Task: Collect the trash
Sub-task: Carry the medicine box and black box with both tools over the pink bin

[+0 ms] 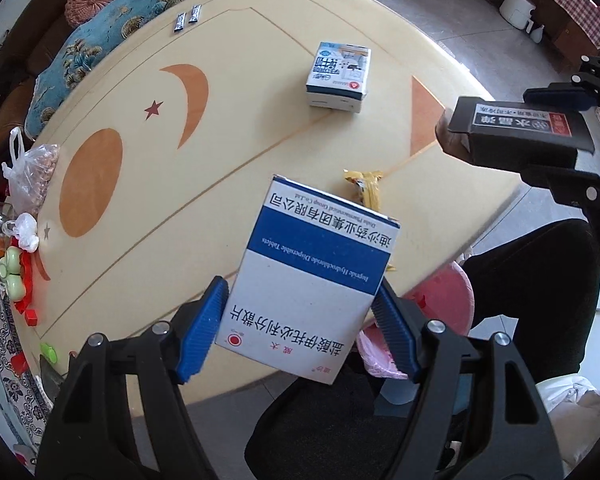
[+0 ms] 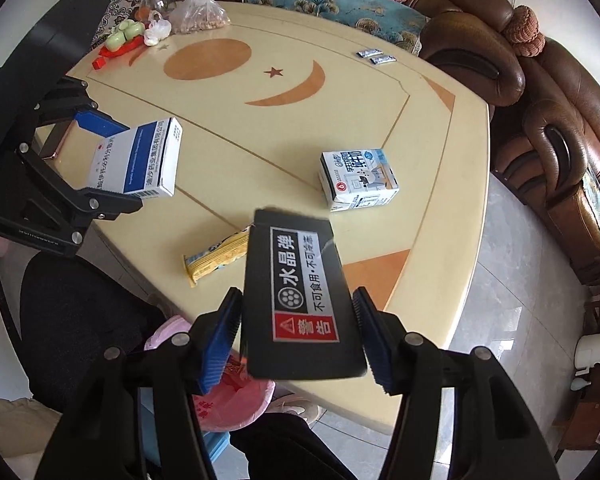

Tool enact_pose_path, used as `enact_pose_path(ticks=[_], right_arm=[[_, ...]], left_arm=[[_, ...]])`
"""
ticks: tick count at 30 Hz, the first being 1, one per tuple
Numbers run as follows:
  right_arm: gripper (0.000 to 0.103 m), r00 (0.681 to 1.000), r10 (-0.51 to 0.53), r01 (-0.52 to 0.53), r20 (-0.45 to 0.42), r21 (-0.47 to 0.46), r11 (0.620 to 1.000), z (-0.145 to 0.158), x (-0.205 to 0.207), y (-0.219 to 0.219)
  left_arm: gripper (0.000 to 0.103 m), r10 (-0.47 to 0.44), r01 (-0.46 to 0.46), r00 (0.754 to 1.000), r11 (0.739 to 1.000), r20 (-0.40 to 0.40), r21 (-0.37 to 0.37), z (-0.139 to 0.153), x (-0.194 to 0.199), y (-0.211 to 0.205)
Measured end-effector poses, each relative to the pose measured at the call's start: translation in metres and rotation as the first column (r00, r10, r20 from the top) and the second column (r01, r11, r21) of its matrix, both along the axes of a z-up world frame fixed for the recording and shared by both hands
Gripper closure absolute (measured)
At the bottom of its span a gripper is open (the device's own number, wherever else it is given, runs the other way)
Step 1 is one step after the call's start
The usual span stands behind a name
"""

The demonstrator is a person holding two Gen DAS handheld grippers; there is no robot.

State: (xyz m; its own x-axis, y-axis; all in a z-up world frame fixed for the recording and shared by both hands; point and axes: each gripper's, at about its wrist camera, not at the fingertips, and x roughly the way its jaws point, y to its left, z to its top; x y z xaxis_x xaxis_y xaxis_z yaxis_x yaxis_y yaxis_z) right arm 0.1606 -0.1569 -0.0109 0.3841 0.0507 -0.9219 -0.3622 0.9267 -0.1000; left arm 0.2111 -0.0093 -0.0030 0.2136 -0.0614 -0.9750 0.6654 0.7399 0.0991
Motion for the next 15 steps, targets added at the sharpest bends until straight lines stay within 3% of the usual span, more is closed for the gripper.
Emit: enact_pose_path(ticks=[8, 15], right_arm=[[0.049, 0.998, 0.039, -0.041, -0.051, -0.022, 0.999, -0.025, -0.038, 0.03], [0.049, 0.998, 0.063, -0.062, 0.01, -0.05, 0.997, 0.006, -0.057, 0.036]], left_arm=[[0.032, -0.027, 0.026, 0.999, 0.999, -0.032, -0.046, -0.015, -0.035, -0.001], [0.032, -0.041, 0.04, 0.999, 0.998, -0.018, -0.039, -0.003, -0.05, 0.001]])
